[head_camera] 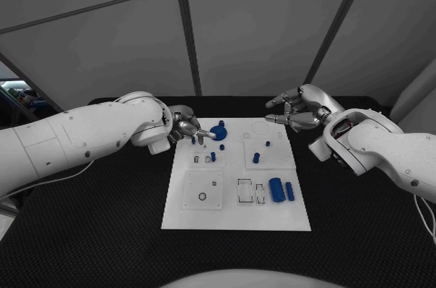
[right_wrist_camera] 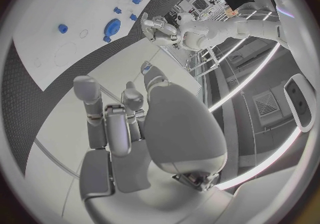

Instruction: Assemble the parts on the task board

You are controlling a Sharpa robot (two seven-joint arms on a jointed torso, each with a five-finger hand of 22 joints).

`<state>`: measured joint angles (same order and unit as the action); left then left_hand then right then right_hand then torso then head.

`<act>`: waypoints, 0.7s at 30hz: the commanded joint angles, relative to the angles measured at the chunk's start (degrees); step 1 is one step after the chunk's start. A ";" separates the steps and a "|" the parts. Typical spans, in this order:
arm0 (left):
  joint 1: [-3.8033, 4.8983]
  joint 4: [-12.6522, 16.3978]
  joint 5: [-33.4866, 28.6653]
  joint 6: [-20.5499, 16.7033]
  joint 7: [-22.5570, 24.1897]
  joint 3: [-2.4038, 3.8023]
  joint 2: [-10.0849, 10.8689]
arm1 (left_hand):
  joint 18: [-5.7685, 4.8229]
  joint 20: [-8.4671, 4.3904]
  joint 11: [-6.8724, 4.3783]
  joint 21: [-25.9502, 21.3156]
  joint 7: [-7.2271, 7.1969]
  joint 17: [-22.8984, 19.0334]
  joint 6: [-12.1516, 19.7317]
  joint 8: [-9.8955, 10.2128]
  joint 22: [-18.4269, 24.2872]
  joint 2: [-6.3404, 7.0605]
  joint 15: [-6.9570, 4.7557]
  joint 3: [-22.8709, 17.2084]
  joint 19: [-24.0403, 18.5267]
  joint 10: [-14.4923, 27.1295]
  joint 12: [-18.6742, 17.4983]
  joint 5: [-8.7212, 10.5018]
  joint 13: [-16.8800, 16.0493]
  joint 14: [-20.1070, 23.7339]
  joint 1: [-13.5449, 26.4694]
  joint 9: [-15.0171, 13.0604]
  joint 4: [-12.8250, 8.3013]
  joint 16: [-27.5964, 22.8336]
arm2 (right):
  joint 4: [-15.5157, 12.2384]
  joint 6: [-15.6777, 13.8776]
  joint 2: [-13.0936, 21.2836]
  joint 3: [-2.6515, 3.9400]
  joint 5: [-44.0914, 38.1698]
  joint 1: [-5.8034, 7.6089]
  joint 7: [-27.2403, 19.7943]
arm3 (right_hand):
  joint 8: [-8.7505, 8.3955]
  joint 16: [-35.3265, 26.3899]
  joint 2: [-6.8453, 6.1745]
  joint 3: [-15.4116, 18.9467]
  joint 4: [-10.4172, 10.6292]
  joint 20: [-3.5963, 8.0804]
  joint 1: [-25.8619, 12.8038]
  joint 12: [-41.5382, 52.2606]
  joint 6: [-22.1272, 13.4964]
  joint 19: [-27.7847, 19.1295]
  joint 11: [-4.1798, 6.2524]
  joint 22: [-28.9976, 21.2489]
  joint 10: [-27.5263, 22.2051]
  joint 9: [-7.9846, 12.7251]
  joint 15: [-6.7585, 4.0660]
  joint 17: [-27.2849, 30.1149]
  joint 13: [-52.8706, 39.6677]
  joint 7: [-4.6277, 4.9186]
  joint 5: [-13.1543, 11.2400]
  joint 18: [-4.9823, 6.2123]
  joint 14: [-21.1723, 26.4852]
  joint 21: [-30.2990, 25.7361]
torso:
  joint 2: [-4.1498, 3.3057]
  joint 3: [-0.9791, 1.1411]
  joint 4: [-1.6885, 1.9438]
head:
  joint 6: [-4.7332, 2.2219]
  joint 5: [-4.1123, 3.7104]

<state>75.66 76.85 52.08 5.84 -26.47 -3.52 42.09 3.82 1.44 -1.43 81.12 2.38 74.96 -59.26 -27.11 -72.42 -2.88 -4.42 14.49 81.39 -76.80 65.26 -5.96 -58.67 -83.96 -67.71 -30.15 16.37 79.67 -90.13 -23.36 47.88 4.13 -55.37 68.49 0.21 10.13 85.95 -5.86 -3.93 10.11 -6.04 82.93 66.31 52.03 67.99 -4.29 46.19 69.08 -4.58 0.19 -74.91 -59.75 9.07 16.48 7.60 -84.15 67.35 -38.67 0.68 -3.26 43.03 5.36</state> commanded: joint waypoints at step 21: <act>0.87 -3.11 3.35 6.98 -6.23 -1.92 -5.83 | -0.18 0.16 -0.08 -0.03 0.10 0.09 2.08 -2.07 0.07 1.61 -0.40 0.49 0.02 1.23 0.01 0.51 0.63 -2.51 2.36 -3.36 0.35 0.04 | 1.33 0.33 -1.21 0.04 0.74 0.09 1.08 | 0.49 -0.50 0.03 0.00 0.15 0.22 -0.38 -0.51 0.21 -0.23 0.36 -0.51 0.06 0.23 -0.53 -7.06 0.50 -0.12 1.87 0.58 -3.71 -0.59 | -0.16 -0.01 -0.10 | 0.80 -0.12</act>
<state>76.41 73.79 54.79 11.02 -31.95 -5.45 36.36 3.83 1.45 -1.41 81.11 2.56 74.95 -57.62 -28.91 -72.29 -1.06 -4.41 14.79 81.38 -75.96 65.35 -5.74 -58.09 -83.96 -65.90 -33.46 16.68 79.66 -88.80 -23.33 46.76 4.13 -54.80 68.49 1.13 10.42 85.68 -5.86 -3.93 10.10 -6.04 82.93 66.04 52.03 67.99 -4.30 45.73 69.08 -4.43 -0.01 -74.91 -59.31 9.08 18.09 7.59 -83.93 67.12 -38.81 0.64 -3.34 43.73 5.27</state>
